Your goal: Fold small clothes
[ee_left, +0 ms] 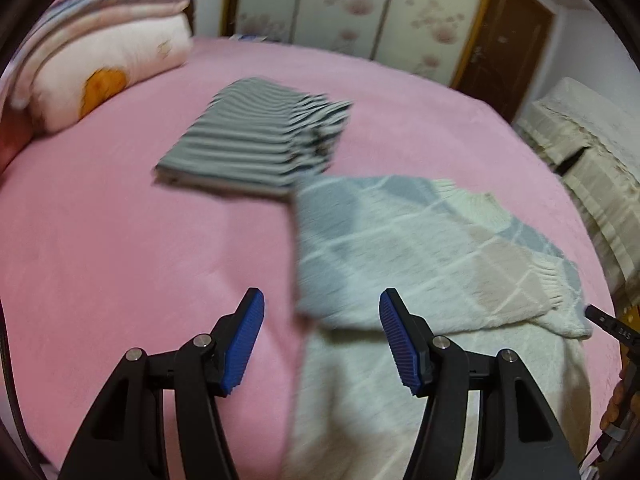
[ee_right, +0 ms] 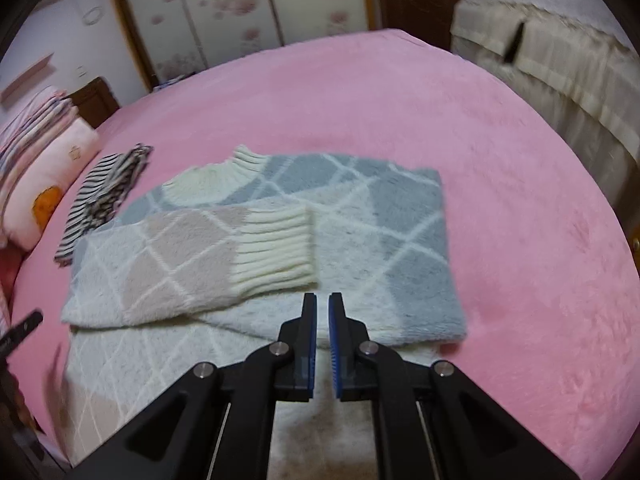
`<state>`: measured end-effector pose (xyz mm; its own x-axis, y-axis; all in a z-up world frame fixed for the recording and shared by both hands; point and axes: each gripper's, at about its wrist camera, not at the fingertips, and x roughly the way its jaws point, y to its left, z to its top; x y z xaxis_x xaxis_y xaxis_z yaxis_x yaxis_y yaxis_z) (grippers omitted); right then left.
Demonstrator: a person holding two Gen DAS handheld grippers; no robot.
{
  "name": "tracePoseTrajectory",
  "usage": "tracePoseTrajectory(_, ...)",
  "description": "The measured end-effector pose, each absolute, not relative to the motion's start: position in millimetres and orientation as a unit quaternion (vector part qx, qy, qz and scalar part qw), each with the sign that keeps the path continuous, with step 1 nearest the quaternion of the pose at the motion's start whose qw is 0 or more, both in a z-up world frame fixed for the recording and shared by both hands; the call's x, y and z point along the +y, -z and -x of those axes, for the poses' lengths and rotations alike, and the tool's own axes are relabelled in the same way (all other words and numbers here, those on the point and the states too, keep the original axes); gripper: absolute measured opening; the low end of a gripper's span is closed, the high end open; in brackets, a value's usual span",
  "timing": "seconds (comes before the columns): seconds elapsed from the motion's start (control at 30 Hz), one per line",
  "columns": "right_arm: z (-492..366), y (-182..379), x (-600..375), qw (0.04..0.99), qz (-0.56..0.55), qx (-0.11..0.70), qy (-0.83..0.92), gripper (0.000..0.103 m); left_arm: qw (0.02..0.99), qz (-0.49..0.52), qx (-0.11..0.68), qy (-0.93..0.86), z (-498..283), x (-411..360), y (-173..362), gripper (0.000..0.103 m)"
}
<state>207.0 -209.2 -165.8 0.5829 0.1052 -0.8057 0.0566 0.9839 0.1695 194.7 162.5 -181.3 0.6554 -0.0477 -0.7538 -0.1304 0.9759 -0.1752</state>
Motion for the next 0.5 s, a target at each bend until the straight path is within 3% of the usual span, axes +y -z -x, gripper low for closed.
tracePoseTrajectory(0.23, -243.8, 172.5, -140.3, 0.887, -0.079, 0.45, -0.067, 0.006, 0.902, 0.097, 0.421, 0.017, -239.0, 101.2, 207.5, 0.043)
tracePoseTrajectory(0.5, -278.2, 206.2, -105.9, 0.888, -0.01, 0.456, -0.065, 0.005, 0.889, 0.092, 0.447, -0.03, -274.8, 105.4, 246.4, 0.042)
